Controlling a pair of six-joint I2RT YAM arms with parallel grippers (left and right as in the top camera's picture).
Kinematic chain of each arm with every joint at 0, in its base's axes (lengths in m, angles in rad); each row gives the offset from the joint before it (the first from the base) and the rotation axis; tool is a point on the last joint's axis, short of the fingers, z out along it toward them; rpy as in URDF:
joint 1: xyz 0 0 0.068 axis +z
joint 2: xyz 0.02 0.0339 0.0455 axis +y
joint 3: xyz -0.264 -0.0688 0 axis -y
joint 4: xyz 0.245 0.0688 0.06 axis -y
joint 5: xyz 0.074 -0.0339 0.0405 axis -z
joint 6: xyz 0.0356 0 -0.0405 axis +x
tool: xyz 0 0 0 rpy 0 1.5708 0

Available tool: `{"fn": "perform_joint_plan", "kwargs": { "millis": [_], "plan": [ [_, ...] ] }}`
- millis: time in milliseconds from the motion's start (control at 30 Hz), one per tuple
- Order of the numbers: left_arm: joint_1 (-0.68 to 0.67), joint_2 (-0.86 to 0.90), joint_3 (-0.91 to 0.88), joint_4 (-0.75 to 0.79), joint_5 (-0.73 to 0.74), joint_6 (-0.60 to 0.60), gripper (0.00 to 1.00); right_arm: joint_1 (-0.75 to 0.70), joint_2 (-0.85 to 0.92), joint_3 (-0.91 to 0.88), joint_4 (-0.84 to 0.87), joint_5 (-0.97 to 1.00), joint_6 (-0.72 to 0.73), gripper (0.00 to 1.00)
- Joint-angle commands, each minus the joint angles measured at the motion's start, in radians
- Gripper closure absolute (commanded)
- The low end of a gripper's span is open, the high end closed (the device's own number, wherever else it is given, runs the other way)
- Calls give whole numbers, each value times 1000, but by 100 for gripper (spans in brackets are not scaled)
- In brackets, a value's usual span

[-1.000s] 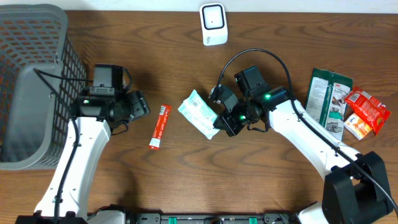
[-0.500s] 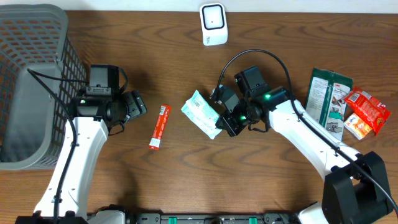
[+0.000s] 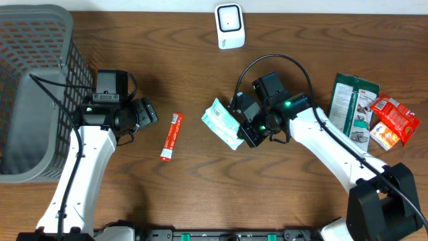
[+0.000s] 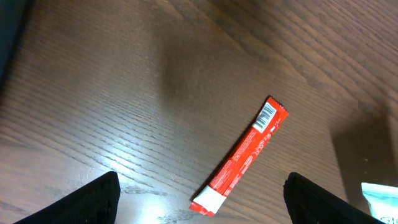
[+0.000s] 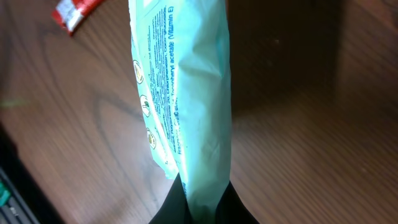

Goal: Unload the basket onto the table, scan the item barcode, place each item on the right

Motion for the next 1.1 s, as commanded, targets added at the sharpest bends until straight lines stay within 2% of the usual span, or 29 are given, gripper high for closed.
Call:
{"fn": "perform_joint_plan", "kwargs": {
  "millis": [0, 167, 300, 467, 533, 567, 733, 900, 1067],
  "plan": [
    [2, -9, 23, -3, -16, 9, 15, -4, -16, 25, -18, 27, 5, 99],
    [2, -9, 23, -3, -16, 9, 14, -20, -16, 150, -143, 39, 4, 99],
    [2, -9, 23, -3, -16, 9, 14, -37, -16, 340, -285, 94, 29, 99],
    [2, -9, 23, -3, -16, 9, 14, -74, -9, 653, -469, 132, 46, 99],
    [2, -9, 23, -3, -16, 9, 14, -103, 21, 838, -573, 147, 46, 99],
    [2, -9, 23, -3, -16, 9, 14, -119, 55, 962, -639, 169, 45, 99],
    [2, -9, 23, -3, -16, 9, 14, -148, 197, 1273, -787, 204, 45, 99],
    [2, -9, 23, -3, -16, 9, 14, -132, 311, 1329, -744, 327, 7, 99],
    [2, -9, 23, -3, -16, 9, 14, -72, 437, 1328, -649, 579, -35, 99]
  ]
}}
